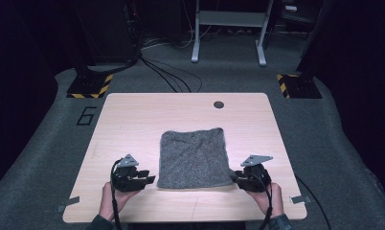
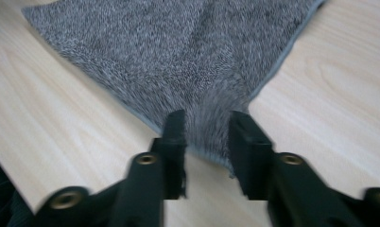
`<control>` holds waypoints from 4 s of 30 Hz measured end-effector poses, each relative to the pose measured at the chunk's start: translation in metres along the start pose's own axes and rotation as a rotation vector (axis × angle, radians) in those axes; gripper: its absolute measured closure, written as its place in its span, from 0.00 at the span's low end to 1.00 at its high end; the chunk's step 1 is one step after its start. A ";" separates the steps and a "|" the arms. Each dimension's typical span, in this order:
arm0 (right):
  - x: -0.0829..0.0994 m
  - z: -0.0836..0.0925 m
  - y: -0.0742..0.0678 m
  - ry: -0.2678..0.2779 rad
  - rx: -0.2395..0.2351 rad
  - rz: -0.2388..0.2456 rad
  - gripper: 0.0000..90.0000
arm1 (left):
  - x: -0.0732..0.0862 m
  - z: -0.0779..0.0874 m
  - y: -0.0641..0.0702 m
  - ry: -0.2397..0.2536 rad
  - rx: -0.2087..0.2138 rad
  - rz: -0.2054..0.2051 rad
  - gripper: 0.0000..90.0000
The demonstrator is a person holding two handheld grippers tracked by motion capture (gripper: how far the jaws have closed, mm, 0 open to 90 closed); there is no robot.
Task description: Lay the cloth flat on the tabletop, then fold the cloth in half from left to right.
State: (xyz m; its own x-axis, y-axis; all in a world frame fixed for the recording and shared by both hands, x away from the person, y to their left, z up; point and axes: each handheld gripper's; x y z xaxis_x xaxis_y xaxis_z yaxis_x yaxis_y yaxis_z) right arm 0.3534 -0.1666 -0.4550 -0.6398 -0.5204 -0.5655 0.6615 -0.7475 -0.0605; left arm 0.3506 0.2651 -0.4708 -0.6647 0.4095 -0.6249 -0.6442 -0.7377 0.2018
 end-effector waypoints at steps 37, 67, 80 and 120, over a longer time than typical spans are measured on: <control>-0.036 -0.094 -0.003 -0.094 0.028 0.041 0.16 | -0.036 -0.085 -0.006 -0.134 -0.166 -0.120 0.28; -0.013 -0.083 -0.032 -0.034 0.020 0.040 0.17 | -0.005 -0.057 0.001 -0.082 -0.173 -0.088 0.24; -0.033 -0.068 -0.054 0.019 0.000 0.085 0.17 | -0.046 -0.050 -0.038 -0.032 -0.134 -0.005 0.21; -0.095 -0.121 -0.186 0.015 -0.178 0.350 0.40 | -0.104 -0.112 -0.089 -0.076 -0.142 0.079 0.27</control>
State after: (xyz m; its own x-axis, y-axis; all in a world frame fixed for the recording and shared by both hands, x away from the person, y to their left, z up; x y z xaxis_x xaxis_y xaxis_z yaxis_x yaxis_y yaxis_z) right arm 0.3382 0.0723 -0.4899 -0.3590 -0.7240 -0.5889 0.8970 -0.4420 -0.0034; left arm 0.5194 0.2283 -0.5080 -0.7413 0.3827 -0.5513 -0.5325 -0.8354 0.1362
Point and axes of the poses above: each handheld gripper's, and its own axes: z roughly backward along the jaws, x roughly out of its underside, y roughly to its right, and after that the axes turned 7 degrees about -y, right-handed
